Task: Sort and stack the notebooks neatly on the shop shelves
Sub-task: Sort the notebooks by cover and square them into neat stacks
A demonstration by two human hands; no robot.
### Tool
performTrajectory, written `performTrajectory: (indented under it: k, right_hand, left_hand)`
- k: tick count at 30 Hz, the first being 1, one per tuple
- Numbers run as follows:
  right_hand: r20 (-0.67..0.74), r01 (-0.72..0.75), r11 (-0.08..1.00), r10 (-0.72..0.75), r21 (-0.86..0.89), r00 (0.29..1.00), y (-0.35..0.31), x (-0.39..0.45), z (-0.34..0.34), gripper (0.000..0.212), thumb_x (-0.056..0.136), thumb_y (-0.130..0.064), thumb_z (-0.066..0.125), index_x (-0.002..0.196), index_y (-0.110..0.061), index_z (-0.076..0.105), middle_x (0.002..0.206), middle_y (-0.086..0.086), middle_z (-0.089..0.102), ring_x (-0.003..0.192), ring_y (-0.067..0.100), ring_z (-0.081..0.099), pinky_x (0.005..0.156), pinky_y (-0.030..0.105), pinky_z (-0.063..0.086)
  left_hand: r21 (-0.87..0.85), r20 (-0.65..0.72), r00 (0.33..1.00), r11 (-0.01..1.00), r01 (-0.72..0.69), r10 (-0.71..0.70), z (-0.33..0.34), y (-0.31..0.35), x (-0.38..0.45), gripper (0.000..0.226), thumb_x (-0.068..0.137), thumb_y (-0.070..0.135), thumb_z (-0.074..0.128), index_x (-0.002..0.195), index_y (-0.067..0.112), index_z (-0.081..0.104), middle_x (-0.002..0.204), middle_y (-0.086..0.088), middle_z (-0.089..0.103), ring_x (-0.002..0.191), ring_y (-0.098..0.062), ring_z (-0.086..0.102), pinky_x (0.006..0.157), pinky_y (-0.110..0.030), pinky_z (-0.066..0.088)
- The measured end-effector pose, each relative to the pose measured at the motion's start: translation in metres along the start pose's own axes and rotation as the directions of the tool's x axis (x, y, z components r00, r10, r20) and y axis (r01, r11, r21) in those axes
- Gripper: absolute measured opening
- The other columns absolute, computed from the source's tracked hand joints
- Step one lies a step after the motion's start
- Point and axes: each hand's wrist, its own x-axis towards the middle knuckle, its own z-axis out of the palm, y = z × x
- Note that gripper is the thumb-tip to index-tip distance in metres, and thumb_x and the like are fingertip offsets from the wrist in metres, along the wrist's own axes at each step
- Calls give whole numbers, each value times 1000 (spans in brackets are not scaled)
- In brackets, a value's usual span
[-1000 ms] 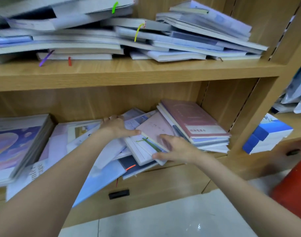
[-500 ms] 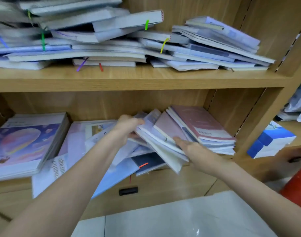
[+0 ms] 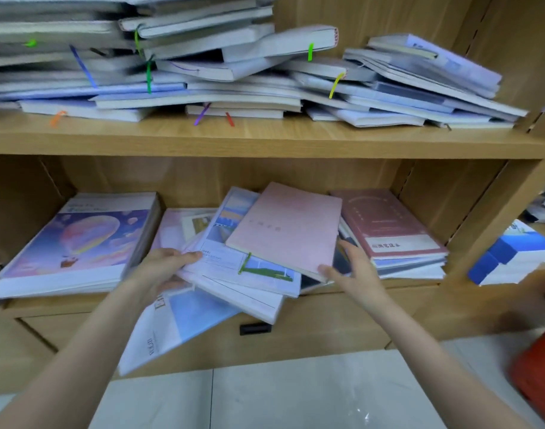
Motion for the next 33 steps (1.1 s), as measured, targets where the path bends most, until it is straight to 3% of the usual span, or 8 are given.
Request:
performTrajectory:
  k: [2, 5, 9, 16, 22, 25, 30, 33]
  right_hand:
    - [3, -317, 893, 334, 320, 943, 12, 5, 12, 86, 76, -53, 68, 141, -7, 35, 143, 7, 42, 127, 27, 46, 105, 40, 38]
    - [174, -412, 691, 390, 593, 904, 4, 17, 37, 60, 80, -43, 69, 123, -7, 47, 117, 9, 63, 82, 28, 69, 72, 39, 55]
    - [73, -306, 695, 344, 651, 936, -27, 27, 38, 24, 92, -14, 59, 114, -8, 50, 112, 8, 61, 89, 21, 59, 52, 24, 49]
    - [52, -149, 834, 144, 531, 988, -56, 29, -15, 30, 93, -1, 51, 122, -10, 44, 108, 0, 58, 88, 18, 58, 61, 24, 53]
    - [168, -179, 928, 130, 326, 977, -43, 31, -9, 38, 91, -8, 58, 128, -4, 47, 124, 9, 59, 93, 19, 59, 56, 20, 54]
    - [99, -87, 996, 84, 33, 992, -41, 35, 17, 43, 88, -26, 63, 123, -3, 54, 84, 9, 64, 70, 18, 56, 57, 28, 48]
    - [-80, -197, 962, 215, 188, 973, -10, 39, -9, 50, 91, -18, 60, 134, -1, 43, 96, 11, 61, 65, 18, 55, 58, 27, 49]
    - [-238, -119, 980, 80, -157, 968, 32, 33, -51, 45, 87, -15, 64, 127, -3, 50, 121, 14, 54, 99, 25, 55, 80, 27, 41]
  left_hand:
    - [203, 19, 1000, 979, 0, -4, 0, 12, 5, 22, 83, 20, 69, 84, 4, 55, 67, -6, 49, 60, -17, 53, 54, -23, 54]
    - [405, 24, 1000, 914, -28, 20, 3, 20, 5, 30, 82, 30, 70, 79, 3, 55, 75, -8, 49, 76, -24, 51, 78, -36, 51]
    - [148, -68, 993, 985, -90, 101, 16, 20, 0, 29, 86, 30, 65, 83, 8, 47, 72, -5, 45, 62, -16, 44, 52, -24, 42]
    - [-80, -238, 969, 993, -92, 70, 45, 6, 10, 32, 90, 29, 59, 74, 12, 39, 83, -11, 49, 72, -24, 47, 59, -28, 40]
    - [360, -246, 965, 933, 8, 87, 74, 15, 2, 58, 89, 34, 48, 132, -2, 34, 137, -21, 38, 126, -36, 35, 105, -42, 31]
    - [660, -318, 877, 748, -69, 361, 79, 26, -18, 45, 92, 20, 47, 132, 2, 34, 136, -22, 31, 129, -35, 25, 105, -43, 20]
    - [752, -65, 764, 535, -385, 642, 108, 27, -32, 45, 88, 7, 47, 132, 9, 41, 130, -15, 39, 122, -32, 31, 99, -36, 26]
    - [715, 109, 708, 439, -544, 698, 154, 22, -39, 44, 86, 4, 47, 130, 7, 43, 128, -14, 41, 119, -29, 36, 98, -32, 28]
